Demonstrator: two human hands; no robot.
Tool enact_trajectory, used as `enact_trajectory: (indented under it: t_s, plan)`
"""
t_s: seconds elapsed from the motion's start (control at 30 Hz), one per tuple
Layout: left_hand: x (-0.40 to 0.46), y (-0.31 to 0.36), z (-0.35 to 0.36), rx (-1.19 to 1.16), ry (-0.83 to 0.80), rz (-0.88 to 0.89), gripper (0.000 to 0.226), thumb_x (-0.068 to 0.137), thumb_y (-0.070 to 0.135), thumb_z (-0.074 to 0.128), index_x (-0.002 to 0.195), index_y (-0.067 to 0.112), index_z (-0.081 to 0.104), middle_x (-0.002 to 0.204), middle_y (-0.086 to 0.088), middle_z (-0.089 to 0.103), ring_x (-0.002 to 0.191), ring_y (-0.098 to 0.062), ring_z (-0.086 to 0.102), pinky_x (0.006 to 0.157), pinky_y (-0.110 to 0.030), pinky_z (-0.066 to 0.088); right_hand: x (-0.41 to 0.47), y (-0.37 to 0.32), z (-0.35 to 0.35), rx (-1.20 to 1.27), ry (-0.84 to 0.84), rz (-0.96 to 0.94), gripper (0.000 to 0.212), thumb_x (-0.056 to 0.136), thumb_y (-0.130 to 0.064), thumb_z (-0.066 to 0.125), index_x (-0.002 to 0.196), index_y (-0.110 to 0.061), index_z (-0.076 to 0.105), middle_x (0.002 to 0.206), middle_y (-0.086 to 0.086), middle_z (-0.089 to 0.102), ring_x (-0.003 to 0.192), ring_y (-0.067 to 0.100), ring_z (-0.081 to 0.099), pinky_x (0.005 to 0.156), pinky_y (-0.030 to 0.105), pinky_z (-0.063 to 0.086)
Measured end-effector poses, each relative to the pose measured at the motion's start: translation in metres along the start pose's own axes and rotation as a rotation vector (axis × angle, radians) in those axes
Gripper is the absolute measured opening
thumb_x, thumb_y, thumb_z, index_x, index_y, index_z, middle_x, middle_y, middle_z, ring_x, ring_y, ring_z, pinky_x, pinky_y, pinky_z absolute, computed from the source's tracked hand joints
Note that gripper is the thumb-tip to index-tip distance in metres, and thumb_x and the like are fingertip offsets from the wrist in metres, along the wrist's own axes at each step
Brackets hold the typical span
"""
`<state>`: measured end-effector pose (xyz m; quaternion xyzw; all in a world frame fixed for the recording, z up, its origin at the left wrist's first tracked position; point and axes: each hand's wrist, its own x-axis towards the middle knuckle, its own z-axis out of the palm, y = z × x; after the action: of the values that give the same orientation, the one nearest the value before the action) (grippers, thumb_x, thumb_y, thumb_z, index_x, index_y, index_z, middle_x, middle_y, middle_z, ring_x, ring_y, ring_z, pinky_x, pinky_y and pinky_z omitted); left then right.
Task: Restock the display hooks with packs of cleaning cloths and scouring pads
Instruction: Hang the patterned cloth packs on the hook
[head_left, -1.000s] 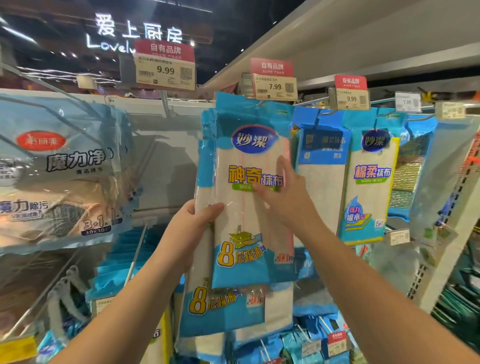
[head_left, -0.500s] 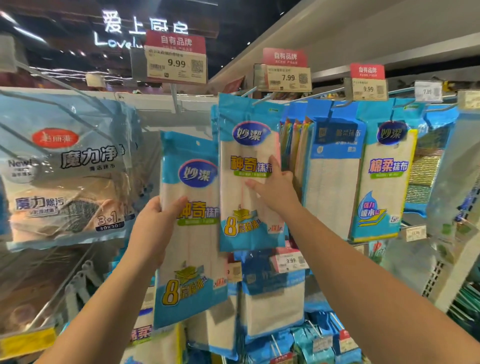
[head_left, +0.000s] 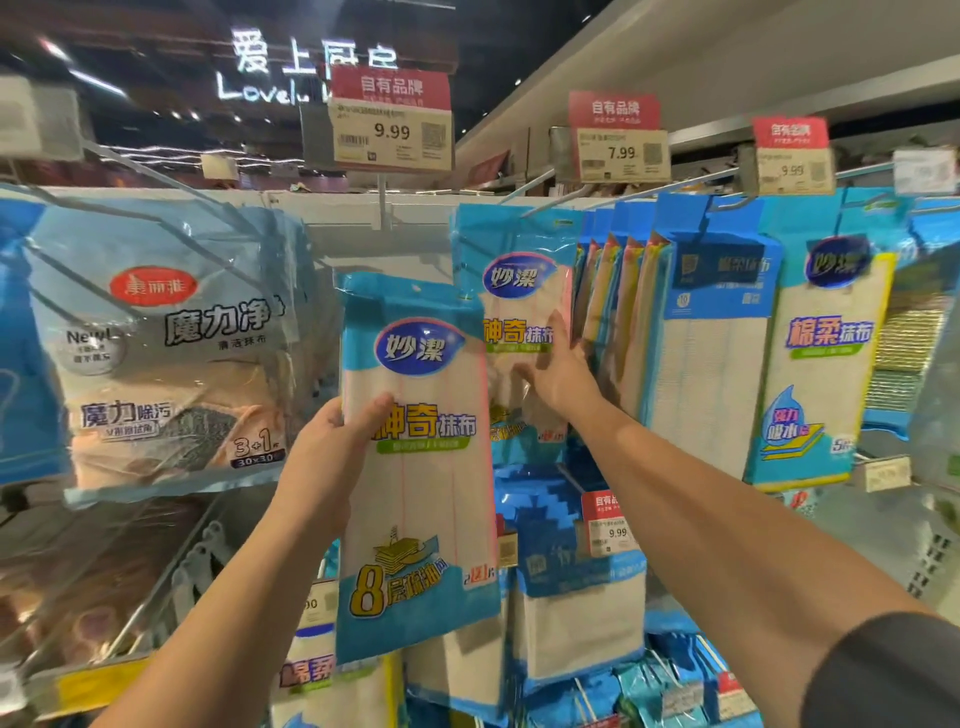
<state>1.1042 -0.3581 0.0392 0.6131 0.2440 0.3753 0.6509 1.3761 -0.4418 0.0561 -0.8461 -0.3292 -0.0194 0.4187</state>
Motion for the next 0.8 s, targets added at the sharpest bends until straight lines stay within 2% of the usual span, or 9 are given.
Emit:
enact_trajectory:
  t_s: [0.1,0.17,0.27,0.33,0.4,0.47,0.6,0.63,0.8]
  plan:
    - [-0.004,0.001,0.007,-0.018,-0.058,0.02,0.028,0.096,0.036,0.065,0.116,0.016,0.064,0.101,-0.009,0.077,0.094,-0.032,0.074,0.088,-0.061,0.057,-0.008,-0.004,-0.009,-0.043,-0.007,0.017,0.077,0.101,-0.037,0.051,0.159,-0.027,0.002,0.164,0.02,0.002,0.143,0.039,0.032,0.117,0.043,0.025]
    - [-0.006,0.002,0.012,-0.029,-0.086,0.034,0.028,0.096,0.035,0.064,0.117,0.016,0.064,0.102,-0.009,0.077,0.093,-0.031,0.074,0.088,-0.061,0.057,-0.023,-0.012,-0.026,0.001,0.01,-0.045,0.064,0.103,-0.036,0.045,0.158,-0.019,0.019,0.162,0.013,0.016,0.143,0.03,0.031,0.115,0.04,0.027]
    - [-0.009,0.006,0.023,-0.01,-0.128,0.063,0.028,0.095,0.039,0.064,0.117,0.021,0.064,0.104,-0.005,0.077,0.095,-0.029,0.075,0.089,-0.06,0.057,-0.048,-0.031,-0.069,0.276,0.127,-0.178,0.039,0.101,-0.048,0.046,0.132,-0.025,0.053,0.131,-0.001,0.058,0.116,0.012,0.055,0.105,0.038,0.044]
    - [-0.012,0.01,0.032,-0.007,-0.158,0.091,0.028,0.094,0.041,0.063,0.115,0.023,0.063,0.103,-0.003,0.078,0.094,-0.026,0.075,0.089,-0.059,0.057,-0.059,-0.043,-0.102,0.373,0.226,-0.256,0.02,0.101,-0.045,0.048,0.11,-0.03,0.056,0.106,-0.011,0.063,0.098,0.006,0.06,0.092,0.033,0.05]
    - [-0.016,0.014,0.042,-0.01,-0.209,0.116,0.032,0.091,0.045,0.063,0.116,0.024,0.064,0.105,-0.003,0.077,0.096,-0.026,0.075,0.09,-0.059,0.057,-0.066,-0.053,-0.129,0.342,0.315,-0.366,0.008,0.101,-0.033,0.053,0.108,-0.03,0.056,0.105,-0.015,0.059,0.091,-0.005,0.056,0.081,0.015,0.044]
    - [-0.019,0.016,0.054,-0.024,-0.24,0.131,0.037,0.085,0.047,0.065,0.115,0.025,0.065,0.105,-0.003,0.078,0.095,-0.026,0.075,0.088,-0.058,0.057,-0.069,-0.059,-0.148,0.292,0.357,-0.479,0.019,0.099,-0.024,0.055,0.116,-0.032,0.054,0.116,-0.014,0.055,0.097,-0.007,0.054,0.08,0.01,0.041]
    - [-0.019,0.018,0.074,-0.045,-0.264,0.157,0.029,0.09,0.042,0.068,0.113,0.024,0.065,0.102,-0.004,0.078,0.092,-0.028,0.075,0.084,-0.053,0.06,-0.072,-0.062,-0.171,0.118,0.371,-0.626,0.035,0.096,-0.024,0.054,0.13,-0.029,0.053,0.129,-0.024,0.044,0.127,0.008,0.047,0.107,0.038,0.043]
    - [-0.019,0.018,0.079,-0.04,-0.268,0.161,0.03,0.09,0.043,0.072,0.113,0.025,0.065,0.103,-0.004,0.078,0.092,-0.029,0.075,0.085,-0.055,0.059,-0.073,-0.064,-0.176,0.065,0.368,-0.639,0.038,0.097,-0.024,0.054,0.134,-0.025,0.053,0.134,-0.021,0.042,0.131,0.008,0.042,0.11,0.039,0.04]
    - [-0.015,0.024,0.098,-0.057,-0.295,0.193,0.034,0.086,0.043,0.075,0.112,0.024,0.066,0.105,-0.006,0.077,0.094,-0.031,0.075,0.09,-0.061,0.056,-0.073,-0.075,-0.193,-0.091,0.34,-0.664,0.04,0.1,-0.019,0.053,0.14,-0.019,0.049,0.148,-0.008,0.042,0.133,0.005,0.034,0.11,0.02,0.027]
